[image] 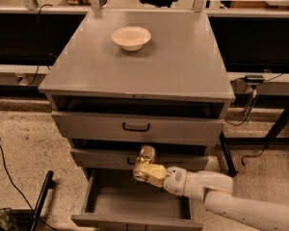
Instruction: Pick orange can from bottom drawer and place on counter
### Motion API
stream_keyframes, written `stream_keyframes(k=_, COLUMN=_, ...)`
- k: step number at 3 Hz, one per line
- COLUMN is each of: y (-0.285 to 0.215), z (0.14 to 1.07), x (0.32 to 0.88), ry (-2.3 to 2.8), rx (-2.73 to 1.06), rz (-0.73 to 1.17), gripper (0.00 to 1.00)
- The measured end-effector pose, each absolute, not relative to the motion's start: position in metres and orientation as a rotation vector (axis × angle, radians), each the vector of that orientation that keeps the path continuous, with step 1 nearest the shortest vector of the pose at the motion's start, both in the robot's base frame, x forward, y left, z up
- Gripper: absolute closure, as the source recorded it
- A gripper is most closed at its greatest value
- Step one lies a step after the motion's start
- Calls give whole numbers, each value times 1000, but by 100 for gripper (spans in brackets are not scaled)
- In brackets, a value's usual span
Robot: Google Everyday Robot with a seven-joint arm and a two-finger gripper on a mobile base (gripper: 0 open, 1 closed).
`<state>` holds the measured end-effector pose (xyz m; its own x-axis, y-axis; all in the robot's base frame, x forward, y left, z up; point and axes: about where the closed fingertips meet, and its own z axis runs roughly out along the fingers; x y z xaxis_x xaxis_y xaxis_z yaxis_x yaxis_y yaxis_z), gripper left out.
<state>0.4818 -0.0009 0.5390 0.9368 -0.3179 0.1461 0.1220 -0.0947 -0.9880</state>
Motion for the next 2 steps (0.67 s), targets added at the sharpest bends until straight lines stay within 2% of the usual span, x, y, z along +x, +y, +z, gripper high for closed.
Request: stream_keyframes(k=2, y=11, z=637, x=481, ry=14, rx=-1532, rz=-381, gripper=100)
